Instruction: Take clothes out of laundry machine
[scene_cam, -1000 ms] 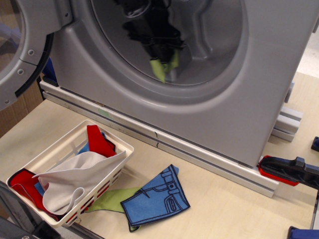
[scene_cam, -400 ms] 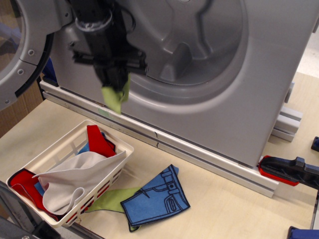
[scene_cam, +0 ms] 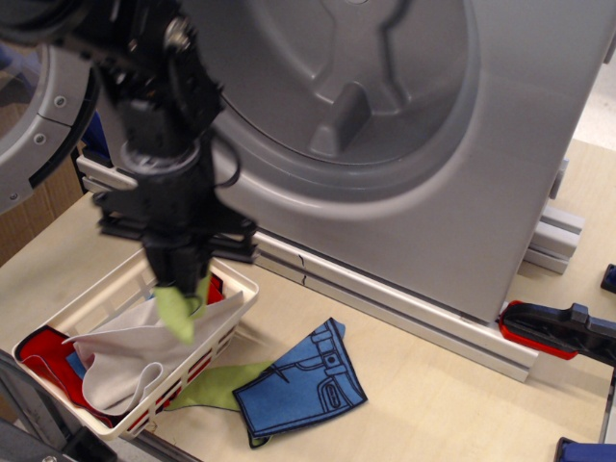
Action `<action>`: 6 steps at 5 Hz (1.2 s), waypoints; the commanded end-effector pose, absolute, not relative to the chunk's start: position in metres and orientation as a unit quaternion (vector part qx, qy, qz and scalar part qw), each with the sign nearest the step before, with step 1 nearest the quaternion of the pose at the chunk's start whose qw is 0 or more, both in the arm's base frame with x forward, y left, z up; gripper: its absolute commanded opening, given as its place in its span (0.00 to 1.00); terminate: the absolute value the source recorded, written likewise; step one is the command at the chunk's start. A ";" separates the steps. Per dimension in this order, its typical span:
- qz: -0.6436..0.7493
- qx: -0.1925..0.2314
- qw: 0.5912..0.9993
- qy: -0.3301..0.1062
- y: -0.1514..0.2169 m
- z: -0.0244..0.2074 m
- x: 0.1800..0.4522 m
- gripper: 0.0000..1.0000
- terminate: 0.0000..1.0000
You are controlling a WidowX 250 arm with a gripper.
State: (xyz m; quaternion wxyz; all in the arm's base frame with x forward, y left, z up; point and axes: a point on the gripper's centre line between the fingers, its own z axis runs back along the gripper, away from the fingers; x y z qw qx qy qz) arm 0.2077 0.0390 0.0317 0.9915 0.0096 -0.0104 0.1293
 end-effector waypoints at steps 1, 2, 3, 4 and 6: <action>0.206 0.058 0.977 -0.007 0.072 0.029 0.192 0.00 0.00; 0.233 0.065 0.970 -0.009 0.084 0.017 0.194 0.00 0.00; 0.230 0.043 0.972 0.007 0.082 -0.006 0.207 0.00 0.00; 0.229 0.046 0.972 0.028 0.079 -0.026 0.214 1.00 0.00; 0.219 0.048 0.975 -0.002 0.080 -0.002 0.220 1.00 0.00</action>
